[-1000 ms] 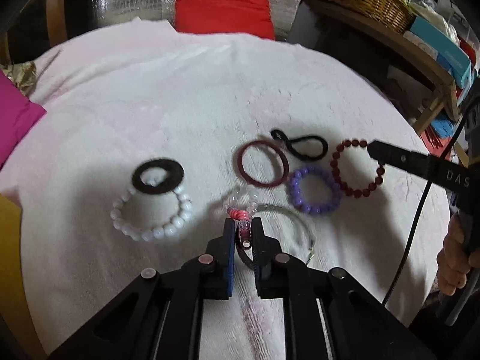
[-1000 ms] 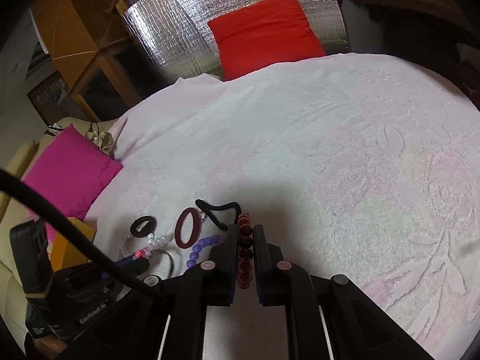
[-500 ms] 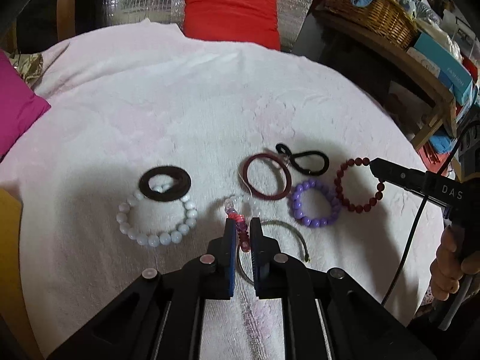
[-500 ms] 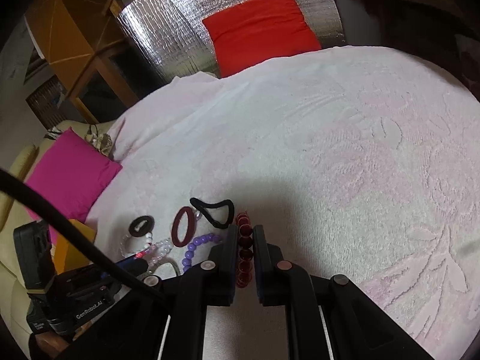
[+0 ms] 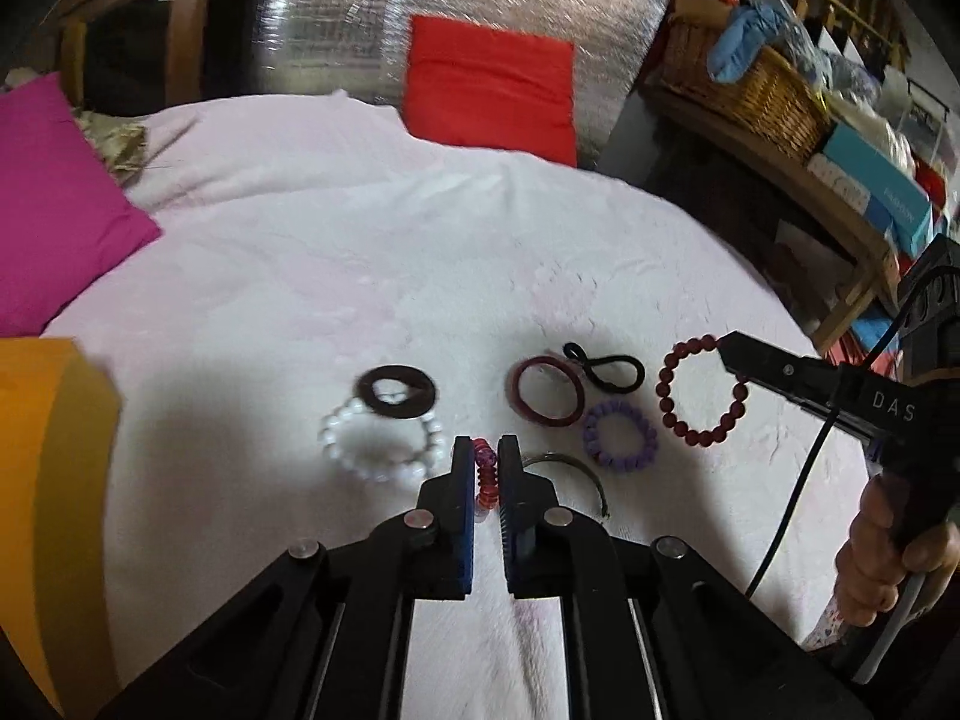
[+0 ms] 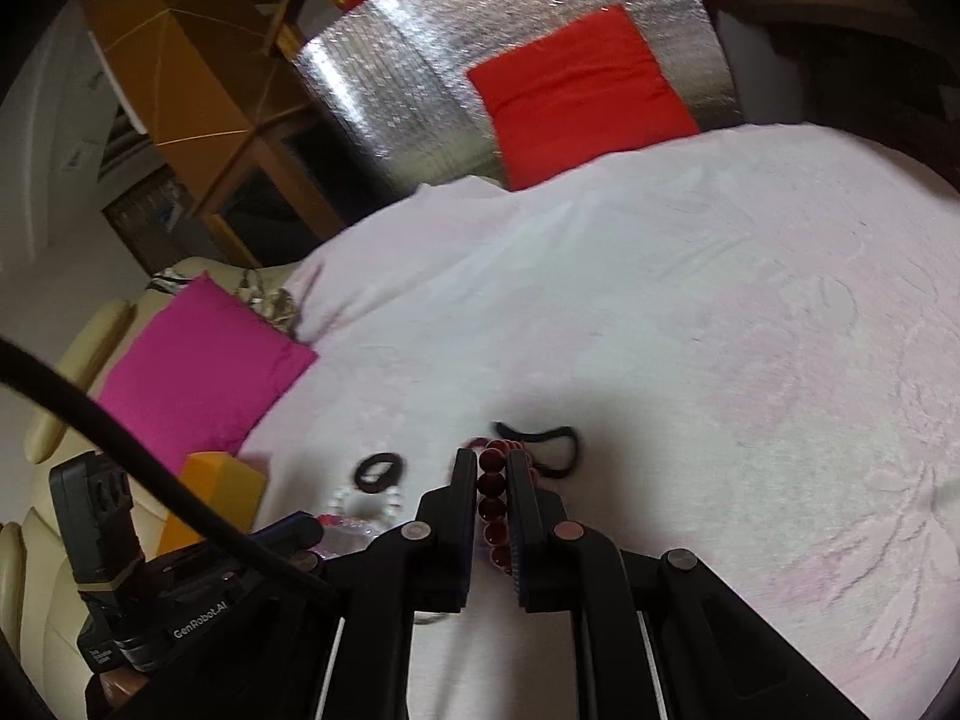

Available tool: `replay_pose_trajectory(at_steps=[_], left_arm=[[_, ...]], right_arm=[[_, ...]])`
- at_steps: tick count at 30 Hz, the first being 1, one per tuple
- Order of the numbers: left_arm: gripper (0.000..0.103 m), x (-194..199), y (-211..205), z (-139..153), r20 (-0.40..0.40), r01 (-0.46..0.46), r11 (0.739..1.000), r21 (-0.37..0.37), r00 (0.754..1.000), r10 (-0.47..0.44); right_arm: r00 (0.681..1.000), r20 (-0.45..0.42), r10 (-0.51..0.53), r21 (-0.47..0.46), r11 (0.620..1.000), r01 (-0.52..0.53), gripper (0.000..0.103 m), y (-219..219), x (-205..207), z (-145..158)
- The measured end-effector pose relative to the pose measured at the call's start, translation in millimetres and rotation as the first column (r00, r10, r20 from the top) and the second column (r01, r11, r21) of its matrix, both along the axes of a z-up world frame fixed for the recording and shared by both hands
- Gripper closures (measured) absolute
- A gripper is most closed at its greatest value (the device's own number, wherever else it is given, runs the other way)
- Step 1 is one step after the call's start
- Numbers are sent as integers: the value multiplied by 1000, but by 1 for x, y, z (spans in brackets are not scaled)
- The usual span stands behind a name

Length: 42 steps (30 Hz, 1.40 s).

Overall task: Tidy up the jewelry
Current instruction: 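Carry both bracelets into the orange box and open both tools, then move both tools back over the remaining jewelry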

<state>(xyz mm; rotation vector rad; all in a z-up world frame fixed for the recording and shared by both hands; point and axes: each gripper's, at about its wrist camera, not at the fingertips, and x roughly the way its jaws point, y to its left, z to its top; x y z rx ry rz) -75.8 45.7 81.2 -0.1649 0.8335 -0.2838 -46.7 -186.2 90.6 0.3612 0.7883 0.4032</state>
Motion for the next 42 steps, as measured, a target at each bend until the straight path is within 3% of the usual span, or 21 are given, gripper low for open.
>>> replay_pose_trajectory(at_steps=[7, 15, 24, 29, 34, 39, 41, 42], left_arm=[[95, -50, 47, 40, 87, -142, 989, 28, 986, 139], [95, -124, 138, 71, 150, -345, 933, 99, 932, 329], [96, -160, 233, 30, 29, -544, 826, 147, 837, 546], [95, -166, 251, 2, -35, -563, 810, 162, 817, 575], [95, -160, 252, -22, -95, -555, 809, 193, 811, 578], [95, -153, 245, -34, -148, -549, 804, 228, 797, 586], [88, -148, 240, -29, -147, -543, 807, 233, 801, 581], [74, -146, 236, -25, -141, -540, 806, 243, 802, 580]], right_arm=[[993, 35, 113, 31, 993, -114, 92, 65, -17, 22], [940, 66, 335, 67, 938, -339, 92, 178, -49, 34], [825, 51, 563, 109, 818, -565, 92, 306, -96, 26], [796, -16, 605, 84, 794, -602, 92, 339, -103, -2], [803, -62, 593, 68, 805, -589, 92, 349, -91, -27], [842, -89, 532, 64, 846, -529, 89, 337, -74, -38], [856, -104, 506, 75, 862, -501, 84, 328, -68, -39], [866, -103, 489, 80, 872, -483, 84, 322, -65, -38]])
